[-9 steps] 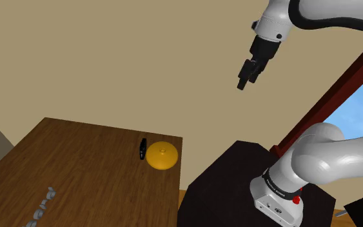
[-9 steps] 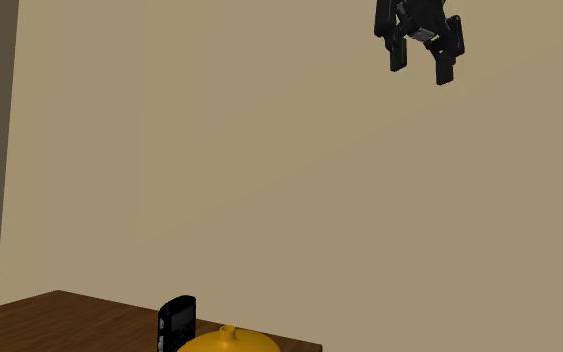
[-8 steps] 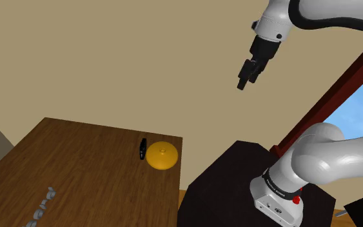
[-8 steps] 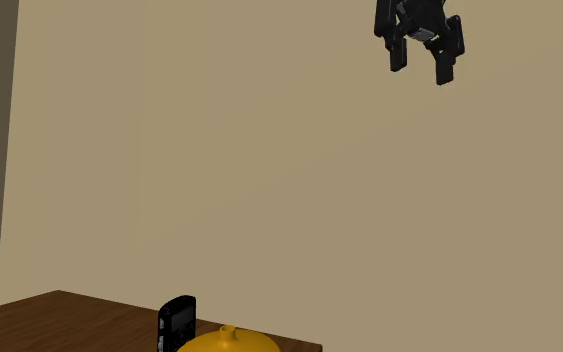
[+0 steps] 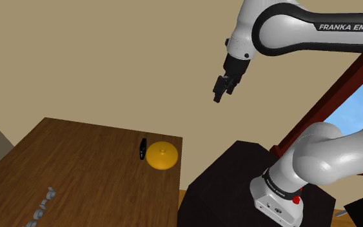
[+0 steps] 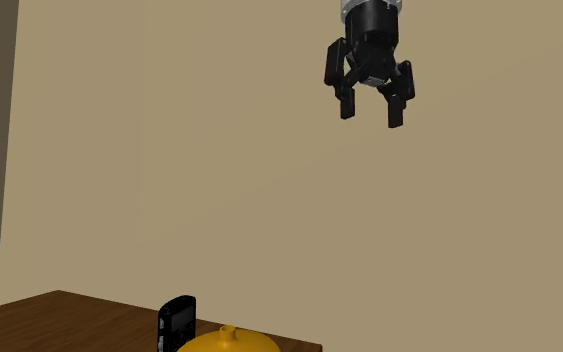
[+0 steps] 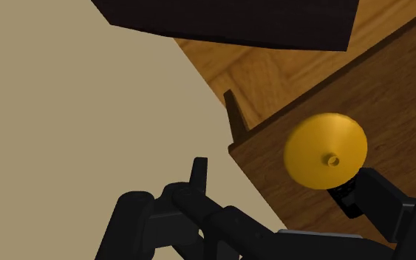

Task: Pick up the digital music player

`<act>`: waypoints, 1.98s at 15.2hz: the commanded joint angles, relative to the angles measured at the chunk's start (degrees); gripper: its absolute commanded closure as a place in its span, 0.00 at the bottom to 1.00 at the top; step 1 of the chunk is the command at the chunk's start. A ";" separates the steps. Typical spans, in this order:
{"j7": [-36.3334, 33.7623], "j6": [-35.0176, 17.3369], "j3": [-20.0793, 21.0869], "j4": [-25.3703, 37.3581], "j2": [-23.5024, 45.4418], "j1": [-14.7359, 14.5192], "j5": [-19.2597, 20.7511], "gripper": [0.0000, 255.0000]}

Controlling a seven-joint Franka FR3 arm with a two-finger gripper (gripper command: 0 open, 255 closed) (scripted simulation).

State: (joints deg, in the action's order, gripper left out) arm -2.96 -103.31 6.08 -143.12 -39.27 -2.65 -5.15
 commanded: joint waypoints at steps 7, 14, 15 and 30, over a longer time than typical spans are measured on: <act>-4.65 -13.73 6.43 0.84 14.02 -2.21 -1.66 0.00; -9.96 -24.05 11.58 5.26 28.66 -3.10 0.67 0.00; -10.90 -25.31 12.21 6.19 30.88 -3.22 1.41 0.00; -25.45 -35.12 13.18 25.99 62.80 -10.44 17.39 0.00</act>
State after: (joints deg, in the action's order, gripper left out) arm -27.91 -137.98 19.54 -117.99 22.14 -12.62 11.55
